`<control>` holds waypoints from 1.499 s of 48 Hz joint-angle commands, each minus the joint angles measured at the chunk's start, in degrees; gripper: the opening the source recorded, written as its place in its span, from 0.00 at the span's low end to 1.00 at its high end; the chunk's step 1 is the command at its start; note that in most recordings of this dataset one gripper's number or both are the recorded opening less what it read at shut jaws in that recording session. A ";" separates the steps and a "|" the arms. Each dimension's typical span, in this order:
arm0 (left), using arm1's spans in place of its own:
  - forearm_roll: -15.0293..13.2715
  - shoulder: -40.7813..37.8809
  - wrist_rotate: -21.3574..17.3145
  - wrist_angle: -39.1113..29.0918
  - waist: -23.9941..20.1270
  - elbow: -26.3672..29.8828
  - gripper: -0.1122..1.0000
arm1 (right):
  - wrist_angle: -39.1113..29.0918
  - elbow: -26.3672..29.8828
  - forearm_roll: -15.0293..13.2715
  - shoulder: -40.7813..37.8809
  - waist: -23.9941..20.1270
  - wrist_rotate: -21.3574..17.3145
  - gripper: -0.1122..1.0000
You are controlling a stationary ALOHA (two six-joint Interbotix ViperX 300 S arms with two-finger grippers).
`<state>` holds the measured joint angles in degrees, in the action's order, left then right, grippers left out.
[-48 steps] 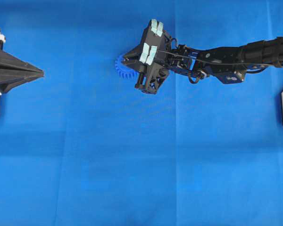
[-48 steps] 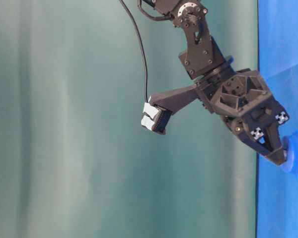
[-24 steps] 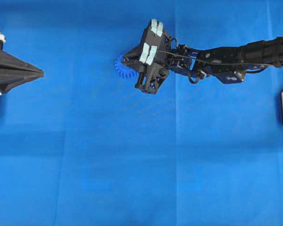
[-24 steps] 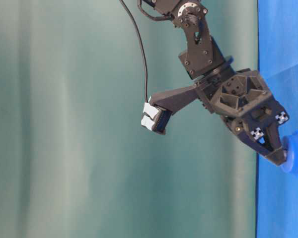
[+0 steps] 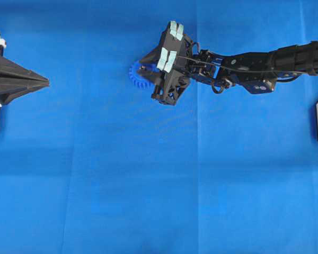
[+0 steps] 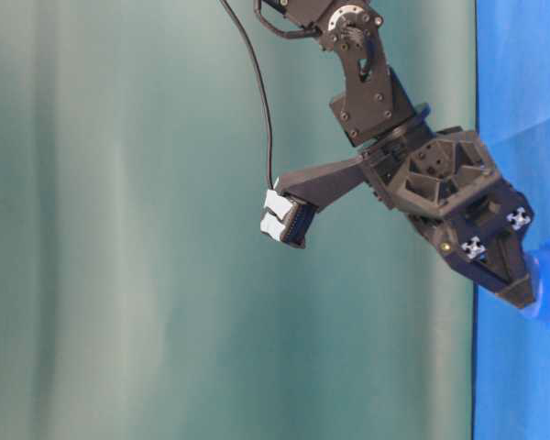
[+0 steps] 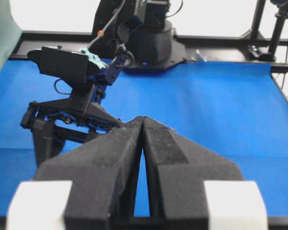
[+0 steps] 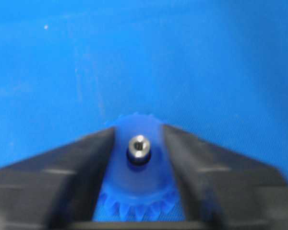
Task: Insert the shaft placed at a random location into the center hole of the small gear at another random location.
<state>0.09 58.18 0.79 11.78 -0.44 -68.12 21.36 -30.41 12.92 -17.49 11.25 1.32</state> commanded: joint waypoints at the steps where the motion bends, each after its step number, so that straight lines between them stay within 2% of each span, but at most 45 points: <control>1: 0.09 -0.26 0.09 -0.26 -0.09 0.53 0.10 | 0.53 1.32 0.26 1.05 0.00 -0.09 0.61; 5: 0.09 -0.26 0.00 -0.53 0.00 0.53 0.10 | 0.62 1.41 0.53 1.23 0.09 -0.18 0.77; 7: 0.18 -0.26 0.00 -0.62 0.00 0.53 0.10 | 0.62 1.41 0.53 1.32 0.00 -0.18 0.80; 16: 0.18 -0.26 0.00 -0.53 -0.09 0.53 0.10 | 0.35 1.41 0.44 3.34 0.00 0.09 0.76; 35: 0.18 -0.18 0.09 -0.53 0.00 0.53 0.10 | -3.34 0.97 0.18 12.39 0.00 0.35 0.76; 52: 0.09 -0.18 0.00 -0.53 0.00 0.53 0.10 | -4.22 0.62 0.18 13.27 -0.09 0.26 0.76; 61: 0.09 -0.18 0.00 -0.53 0.00 0.53 0.10 | -4.31 -2.20 0.18 15.82 -0.09 0.26 0.76; 72: 0.09 -0.18 0.00 -0.62 0.00 0.53 0.10 | -4.31 -9.23 0.18 22.32 -0.09 0.26 0.76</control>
<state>0.09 58.27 0.79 10.90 -0.44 -68.12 16.88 -38.32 13.18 1.14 11.25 1.58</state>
